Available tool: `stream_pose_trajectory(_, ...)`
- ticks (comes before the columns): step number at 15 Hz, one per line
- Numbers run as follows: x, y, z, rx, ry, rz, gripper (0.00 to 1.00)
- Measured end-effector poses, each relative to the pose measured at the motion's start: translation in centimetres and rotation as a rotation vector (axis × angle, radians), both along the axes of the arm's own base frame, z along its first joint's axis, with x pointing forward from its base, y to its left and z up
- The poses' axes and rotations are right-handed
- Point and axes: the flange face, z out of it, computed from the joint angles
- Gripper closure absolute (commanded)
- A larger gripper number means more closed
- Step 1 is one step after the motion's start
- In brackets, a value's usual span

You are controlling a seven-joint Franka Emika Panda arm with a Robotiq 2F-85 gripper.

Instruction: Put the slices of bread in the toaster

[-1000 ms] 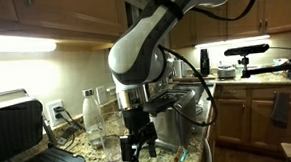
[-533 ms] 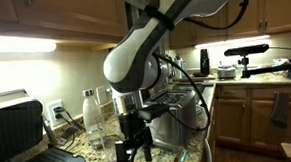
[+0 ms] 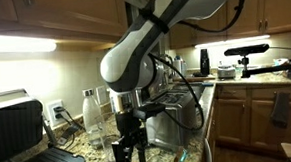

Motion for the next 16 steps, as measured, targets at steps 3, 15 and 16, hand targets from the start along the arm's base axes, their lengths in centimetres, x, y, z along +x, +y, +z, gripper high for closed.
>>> stream_pose_trajectory(3,0.4,-0.2,0.4,0.000,-0.010,-0.006,0.36)
stream_pose_trajectory(15,0.8,-1.6,0.6,-0.002,-0.016,-0.031,0.91)
stream_pose_trajectory(16,0.8,-1.7,0.6,-0.002,-0.016,-0.032,0.93)
